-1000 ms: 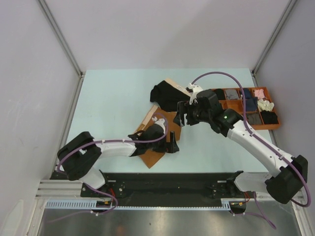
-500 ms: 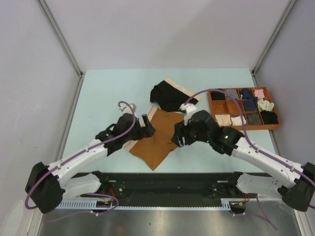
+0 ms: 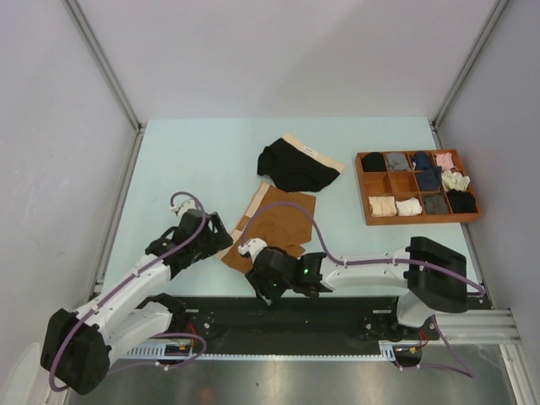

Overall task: Roll the underwear
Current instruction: Fold the underwear at the center of the board.

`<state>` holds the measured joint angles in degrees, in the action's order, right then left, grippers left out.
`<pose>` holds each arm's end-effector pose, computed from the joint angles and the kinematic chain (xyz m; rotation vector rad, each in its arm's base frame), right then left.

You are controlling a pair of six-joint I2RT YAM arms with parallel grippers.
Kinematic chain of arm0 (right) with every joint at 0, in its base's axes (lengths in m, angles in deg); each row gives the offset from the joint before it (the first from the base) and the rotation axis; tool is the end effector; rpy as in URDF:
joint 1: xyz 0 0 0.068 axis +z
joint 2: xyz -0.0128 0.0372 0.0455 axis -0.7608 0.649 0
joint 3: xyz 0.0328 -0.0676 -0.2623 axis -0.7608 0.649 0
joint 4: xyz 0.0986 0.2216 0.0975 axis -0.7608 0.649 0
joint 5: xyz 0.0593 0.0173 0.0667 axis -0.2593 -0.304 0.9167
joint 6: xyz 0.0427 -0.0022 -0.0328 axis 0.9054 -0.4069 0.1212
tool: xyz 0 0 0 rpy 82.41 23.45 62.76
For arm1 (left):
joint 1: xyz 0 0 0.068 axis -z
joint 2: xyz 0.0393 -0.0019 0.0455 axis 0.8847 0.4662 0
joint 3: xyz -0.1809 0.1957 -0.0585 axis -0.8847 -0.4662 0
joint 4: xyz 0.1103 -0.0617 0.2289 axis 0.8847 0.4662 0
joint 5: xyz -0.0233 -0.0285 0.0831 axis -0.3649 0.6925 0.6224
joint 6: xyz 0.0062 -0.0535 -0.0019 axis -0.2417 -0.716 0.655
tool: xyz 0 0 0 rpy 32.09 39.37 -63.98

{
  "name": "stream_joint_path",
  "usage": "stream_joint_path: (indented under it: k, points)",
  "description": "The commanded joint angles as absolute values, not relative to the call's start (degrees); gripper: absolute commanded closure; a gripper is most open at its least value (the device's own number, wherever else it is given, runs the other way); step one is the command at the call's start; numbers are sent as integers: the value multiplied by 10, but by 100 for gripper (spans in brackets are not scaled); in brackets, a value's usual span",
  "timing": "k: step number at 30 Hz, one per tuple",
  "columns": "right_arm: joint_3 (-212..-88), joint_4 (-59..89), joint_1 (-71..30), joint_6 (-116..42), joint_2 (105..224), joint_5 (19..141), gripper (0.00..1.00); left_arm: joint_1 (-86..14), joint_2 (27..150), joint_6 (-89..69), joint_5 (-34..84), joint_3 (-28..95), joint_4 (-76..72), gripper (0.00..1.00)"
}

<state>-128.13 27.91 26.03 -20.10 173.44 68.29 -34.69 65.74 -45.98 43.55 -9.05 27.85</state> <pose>0.0832 0.3129 0.1973 -1.0877 2.3135 0.6567 0.1608 -0.0766 0.1971 -0.5096 2.4234 -0.3548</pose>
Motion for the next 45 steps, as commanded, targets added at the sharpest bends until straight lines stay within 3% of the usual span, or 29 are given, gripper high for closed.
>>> stream_joint_path:
  k: [1, 15, 27, 39, 45]
  points:
    - [-1301, 223, 278, -215, 1768, 641, 53, -363, 632, -480, 432, -104, 280, 9]
    - [-1324, 218, 284, -241, 1829, 590, 56, -373, 620, -484, 410, -122, 275, 12]
    - [-1329, 264, 289, -224, 1850, 600, 75, -373, 629, -499, 392, -148, 259, 30]
    - [-1329, 259, 294, -213, 1852, 611, 76, -373, 655, -519, 417, -169, 225, 38]
    - [-1329, 258, 301, -210, 1857, 618, 76, -373, 683, -528, 440, -170, 196, 50]
